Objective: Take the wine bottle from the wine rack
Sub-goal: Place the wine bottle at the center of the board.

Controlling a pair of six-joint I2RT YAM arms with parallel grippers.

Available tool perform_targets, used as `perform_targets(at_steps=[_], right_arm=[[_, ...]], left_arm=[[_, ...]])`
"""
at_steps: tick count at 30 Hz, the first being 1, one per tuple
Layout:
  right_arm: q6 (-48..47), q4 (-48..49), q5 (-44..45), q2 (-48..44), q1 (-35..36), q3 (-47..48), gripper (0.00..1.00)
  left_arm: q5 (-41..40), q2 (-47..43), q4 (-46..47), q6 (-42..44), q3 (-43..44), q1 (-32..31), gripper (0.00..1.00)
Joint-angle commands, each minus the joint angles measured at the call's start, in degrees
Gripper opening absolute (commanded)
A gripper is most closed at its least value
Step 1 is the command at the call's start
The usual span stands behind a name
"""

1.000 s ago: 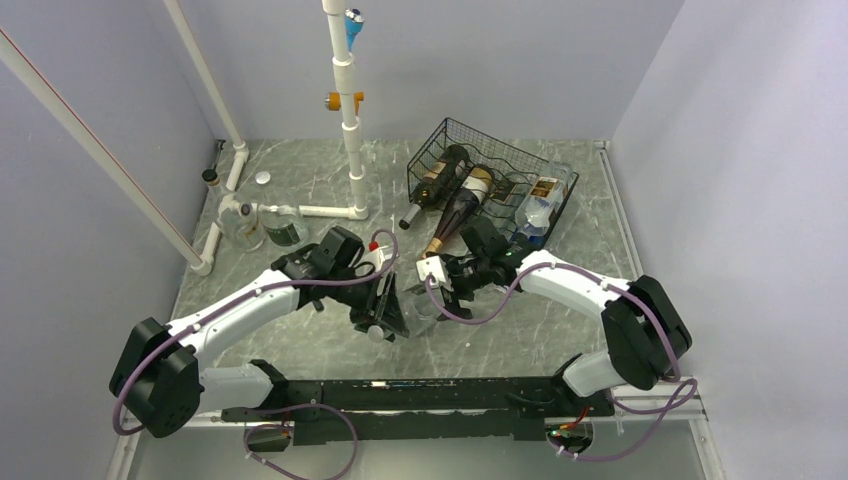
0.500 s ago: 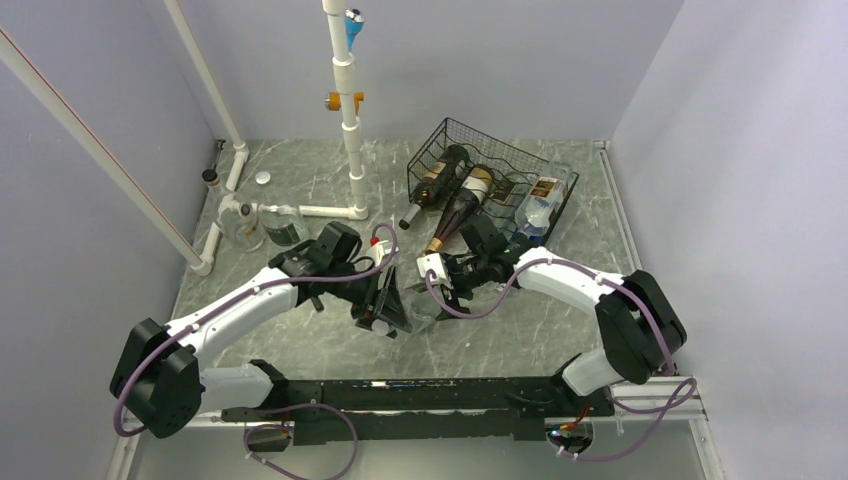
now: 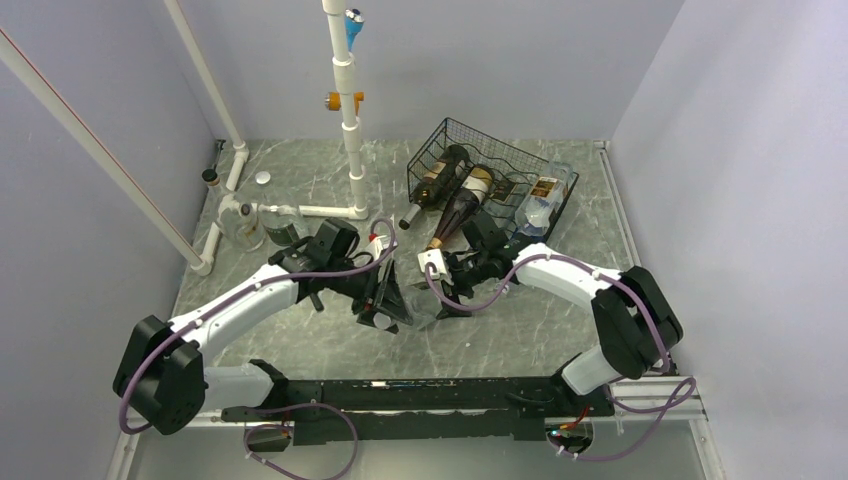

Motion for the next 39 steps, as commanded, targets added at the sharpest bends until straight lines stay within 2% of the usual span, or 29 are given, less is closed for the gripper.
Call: perform_targets(at_steps=[1, 15, 22, 39], right_arm=[[1.09, -4.49, 0.63, 1.72, 0.24, 0.66, 0.95], [-0.66, -6.28, 3.33, 1.63, -1.5, 1.13, 0.95], [-0.97, -6.51, 3.3, 1.56, -2.02, 1.08, 0.96], [-1.1, -7.42, 1.67, 0.76, -4.59, 1.18, 0.96]], left_arm=[[6.07, 0.05, 8.55, 1.52, 2.78, 0.26, 0.7], [7.52, 2.18, 9.61, 1.02, 5.0, 0.44, 0.71], [7.59, 2.47, 7.04, 2.65, 6.76, 0.44, 0.8], [6.97, 1.28, 5.26, 6.05, 7.5, 0.53, 0.8]])
